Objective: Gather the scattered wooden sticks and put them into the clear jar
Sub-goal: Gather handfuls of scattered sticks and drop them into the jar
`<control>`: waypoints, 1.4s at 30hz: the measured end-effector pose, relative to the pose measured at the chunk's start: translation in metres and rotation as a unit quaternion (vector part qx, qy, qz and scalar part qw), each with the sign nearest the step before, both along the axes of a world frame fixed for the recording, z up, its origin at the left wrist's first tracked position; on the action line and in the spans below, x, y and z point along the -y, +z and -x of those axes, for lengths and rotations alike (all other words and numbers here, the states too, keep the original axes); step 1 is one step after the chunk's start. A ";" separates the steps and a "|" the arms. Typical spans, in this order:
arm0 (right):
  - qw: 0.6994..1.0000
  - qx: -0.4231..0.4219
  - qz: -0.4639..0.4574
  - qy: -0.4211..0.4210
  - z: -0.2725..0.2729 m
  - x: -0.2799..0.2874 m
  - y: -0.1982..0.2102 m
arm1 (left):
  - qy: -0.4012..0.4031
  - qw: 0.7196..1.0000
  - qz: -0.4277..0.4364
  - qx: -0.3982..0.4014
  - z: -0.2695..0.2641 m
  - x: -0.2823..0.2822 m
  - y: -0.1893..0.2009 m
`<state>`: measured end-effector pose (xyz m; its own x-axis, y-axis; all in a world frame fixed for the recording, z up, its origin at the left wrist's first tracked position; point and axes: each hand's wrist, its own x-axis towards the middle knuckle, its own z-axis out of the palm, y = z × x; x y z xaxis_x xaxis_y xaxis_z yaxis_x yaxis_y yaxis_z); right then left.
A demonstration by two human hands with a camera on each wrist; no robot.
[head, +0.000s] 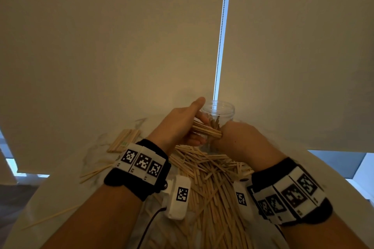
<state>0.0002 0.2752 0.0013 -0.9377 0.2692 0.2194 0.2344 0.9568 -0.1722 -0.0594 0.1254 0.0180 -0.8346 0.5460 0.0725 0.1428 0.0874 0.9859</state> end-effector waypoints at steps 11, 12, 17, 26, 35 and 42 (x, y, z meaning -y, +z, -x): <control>0.980 -0.143 0.089 0.102 -0.011 0.001 0.020 | 0.095 0.977 -0.191 0.024 0.016 0.003 -0.015; 0.976 -0.178 0.068 0.103 -0.010 0.002 0.020 | 0.100 0.973 -0.207 0.037 0.018 0.004 -0.015; 0.963 -0.257 0.015 0.077 -0.005 0.005 0.016 | 0.090 0.974 -0.203 0.047 0.019 0.001 -0.015; 0.958 -0.285 0.027 -0.003 -0.005 -0.006 0.018 | 0.066 0.988 -0.040 -0.132 0.013 -0.002 -0.014; 0.948 -0.306 0.040 0.079 -0.003 -0.003 0.017 | 0.137 0.977 -0.011 -0.164 0.023 -0.005 -0.025; 0.951 -0.307 0.007 0.023 -0.009 -0.008 0.020 | 0.083 0.990 -0.047 -0.102 0.023 -0.013 -0.032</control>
<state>0.0093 0.2830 0.0217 -0.6451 0.2387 0.7259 0.0436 0.9599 -0.2769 -0.0823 0.1387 -0.0138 -0.8747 0.3860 0.2930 0.3317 0.0362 0.9427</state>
